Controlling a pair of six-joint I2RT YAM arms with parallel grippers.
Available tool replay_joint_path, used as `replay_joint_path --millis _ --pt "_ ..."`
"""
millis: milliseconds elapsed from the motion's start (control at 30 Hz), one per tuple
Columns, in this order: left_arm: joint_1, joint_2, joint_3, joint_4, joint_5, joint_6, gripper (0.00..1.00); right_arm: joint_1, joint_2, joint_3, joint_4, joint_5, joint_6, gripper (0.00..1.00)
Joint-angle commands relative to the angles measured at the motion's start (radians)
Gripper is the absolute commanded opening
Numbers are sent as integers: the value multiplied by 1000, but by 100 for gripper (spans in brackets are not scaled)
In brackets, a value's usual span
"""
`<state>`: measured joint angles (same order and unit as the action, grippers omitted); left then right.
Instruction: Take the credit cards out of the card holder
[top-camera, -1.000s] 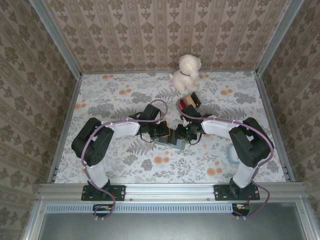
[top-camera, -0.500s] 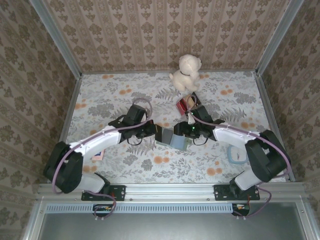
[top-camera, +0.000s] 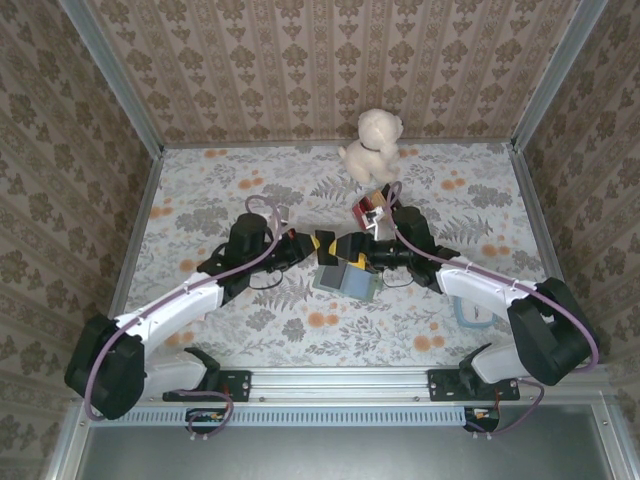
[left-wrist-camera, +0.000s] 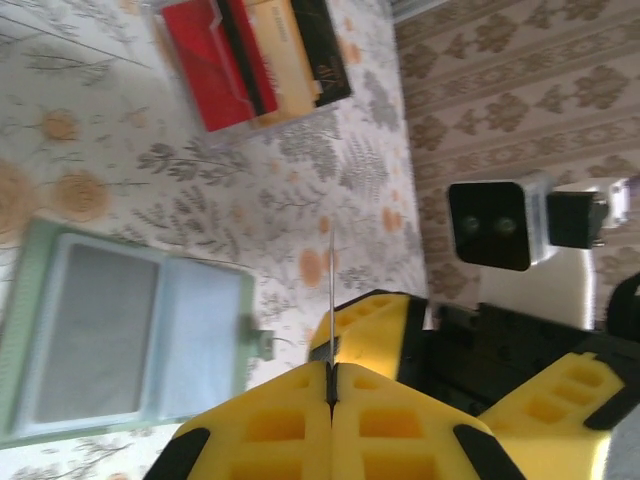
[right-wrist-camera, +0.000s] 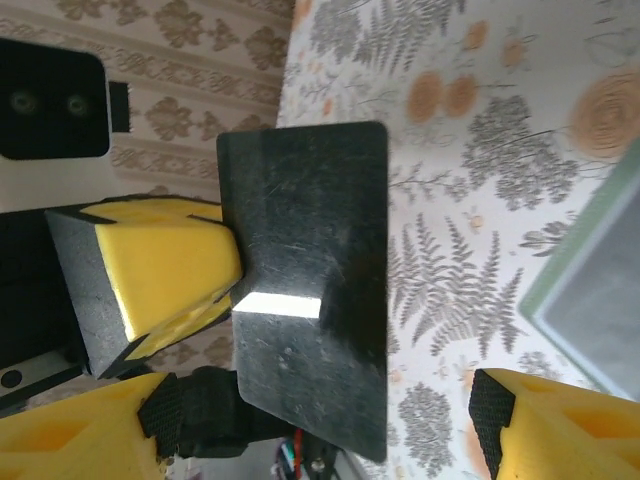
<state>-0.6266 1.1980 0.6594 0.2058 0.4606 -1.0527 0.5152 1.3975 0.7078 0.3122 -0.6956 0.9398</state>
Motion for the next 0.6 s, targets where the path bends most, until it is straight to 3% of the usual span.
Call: replay_joint_path --millis 0,133,267,567 --pt "10 0 -15 150 90 -87 0 6 -25 -4 102 -61 92 78" --pt "25 7 -31 219 129 -138 0 5 -57 -30 202 -81 145 73" --pt "33 13 -43 264 155 -172 0 5 -105 -35 189 -72 145 62" --pt "34 5 -68 248 169 -177 0 -3 -155 -24 99 -43 89 19"
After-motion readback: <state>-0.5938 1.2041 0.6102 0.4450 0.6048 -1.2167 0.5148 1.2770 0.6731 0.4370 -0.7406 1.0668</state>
